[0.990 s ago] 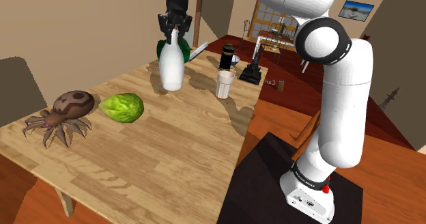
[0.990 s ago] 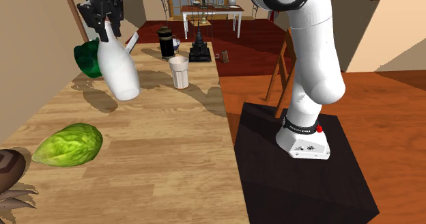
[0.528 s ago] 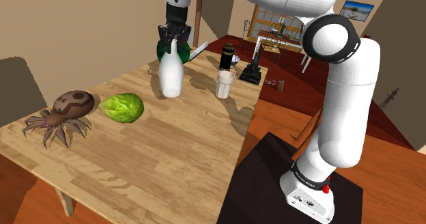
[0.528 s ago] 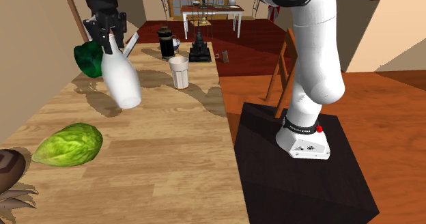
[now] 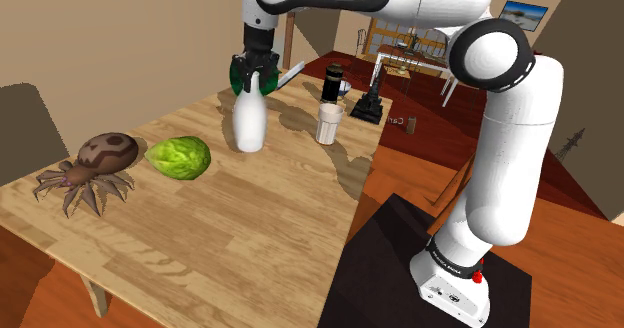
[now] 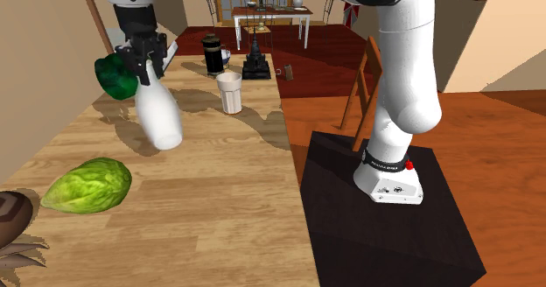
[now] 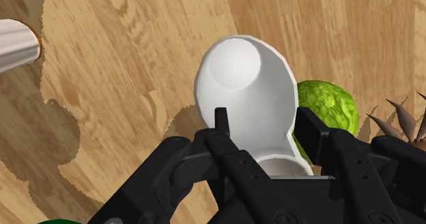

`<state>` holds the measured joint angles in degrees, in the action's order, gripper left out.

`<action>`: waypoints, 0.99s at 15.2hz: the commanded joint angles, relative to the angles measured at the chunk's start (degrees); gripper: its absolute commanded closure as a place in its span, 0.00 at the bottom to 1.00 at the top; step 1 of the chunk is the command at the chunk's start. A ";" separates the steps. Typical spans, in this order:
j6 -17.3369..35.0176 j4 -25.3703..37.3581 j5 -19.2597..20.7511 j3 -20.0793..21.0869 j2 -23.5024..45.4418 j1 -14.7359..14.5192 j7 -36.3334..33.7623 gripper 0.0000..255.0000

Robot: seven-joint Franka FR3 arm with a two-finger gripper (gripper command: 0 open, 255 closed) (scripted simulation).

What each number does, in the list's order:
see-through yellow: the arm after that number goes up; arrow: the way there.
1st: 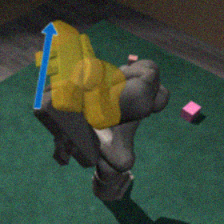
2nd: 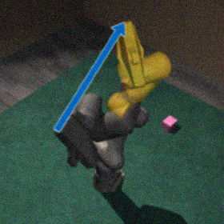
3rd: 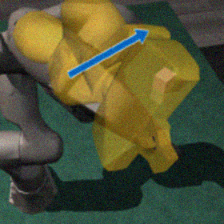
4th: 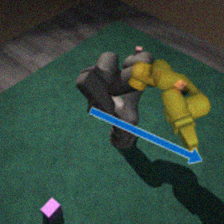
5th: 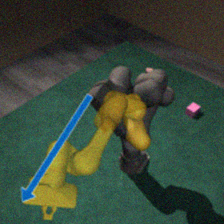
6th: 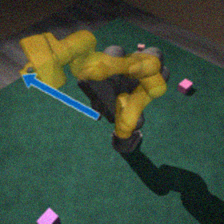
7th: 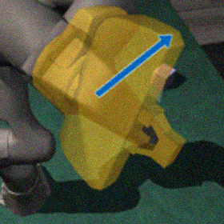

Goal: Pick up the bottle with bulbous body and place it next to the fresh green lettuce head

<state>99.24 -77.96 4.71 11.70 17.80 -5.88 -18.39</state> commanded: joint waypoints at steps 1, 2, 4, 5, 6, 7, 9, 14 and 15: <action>1.82 -1.92 -0.02 -0.02 -0.18 0.08 -0.06 1.00; 2.63 -2.82 -0.03 -0.03 -0.27 0.12 -0.08 1.00; 4.23 -4.55 -0.04 -0.05 -0.40 0.20 -0.12 1.00; 5.02 -5.38 -0.03 -0.06 -0.44 0.23 -0.14 1.00; 5.80 -6.19 -0.03 -0.07 -0.47 0.26 -0.17 1.00; 6.58 -6.97 -0.02 -0.08 -0.48 0.29 -0.19 1.00; 8.10 -8.48 0.01 -0.11 -0.45 0.34 -0.25 1.00; 11.82 -11.90 0.15 -0.18 -0.15 0.42 -0.41 1.00; 12.55 -12.53 0.18 -0.20 -0.05 0.43 -0.45 1.00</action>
<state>110.98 -89.86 4.86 11.54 17.64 -5.50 -18.85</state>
